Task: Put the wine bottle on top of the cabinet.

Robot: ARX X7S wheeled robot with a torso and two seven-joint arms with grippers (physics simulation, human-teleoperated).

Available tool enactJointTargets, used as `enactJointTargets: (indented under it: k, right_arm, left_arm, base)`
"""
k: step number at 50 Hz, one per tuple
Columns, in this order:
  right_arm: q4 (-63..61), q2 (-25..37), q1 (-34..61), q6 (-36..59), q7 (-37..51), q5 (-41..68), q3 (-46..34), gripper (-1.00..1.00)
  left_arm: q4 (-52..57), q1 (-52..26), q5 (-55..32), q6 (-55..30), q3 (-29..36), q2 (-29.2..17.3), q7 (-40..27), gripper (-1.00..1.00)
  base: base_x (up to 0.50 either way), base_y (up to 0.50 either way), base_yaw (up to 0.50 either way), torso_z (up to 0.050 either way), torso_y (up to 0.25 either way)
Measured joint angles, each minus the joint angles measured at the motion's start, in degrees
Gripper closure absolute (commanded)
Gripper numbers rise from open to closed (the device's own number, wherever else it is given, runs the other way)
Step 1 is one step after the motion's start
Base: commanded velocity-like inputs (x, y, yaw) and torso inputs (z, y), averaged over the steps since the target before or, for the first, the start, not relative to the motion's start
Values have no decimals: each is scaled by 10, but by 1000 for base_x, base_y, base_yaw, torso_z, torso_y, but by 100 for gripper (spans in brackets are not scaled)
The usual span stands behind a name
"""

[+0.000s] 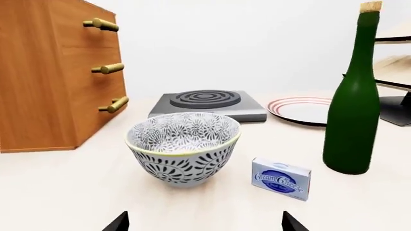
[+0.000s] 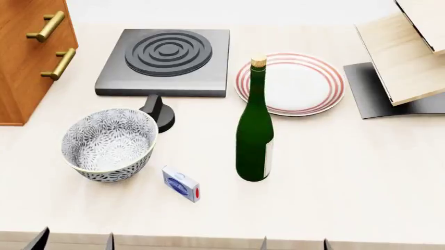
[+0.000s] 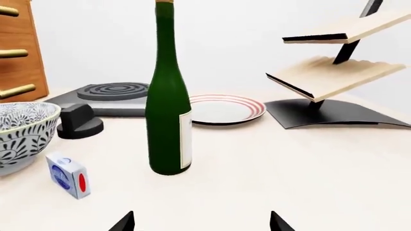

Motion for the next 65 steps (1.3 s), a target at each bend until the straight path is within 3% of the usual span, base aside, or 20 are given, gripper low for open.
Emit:
enactJointTargets:
  k: [17, 42, 65]
  right_arm:
    - [-143, 16, -6, 67, 21, -3, -19, -100]
    - [-408, 38, 13, 225, 46, 30, -25, -100]
    - [-459, 55, 27, 265, 62, 29, -35, -100]
  left_arm:
    - [130, 10, -7, -55, 18, -17, -10, -100]
    - [427, -10, -18, -229, 31, -44, -37, -100]
    - [494, -25, -25, -274, 45, -62, -61, -100]
  base:
    - [0, 0, 0, 0, 0]
    - [0, 0, 0, 0, 0]
    - [0, 0, 0, 0, 0]
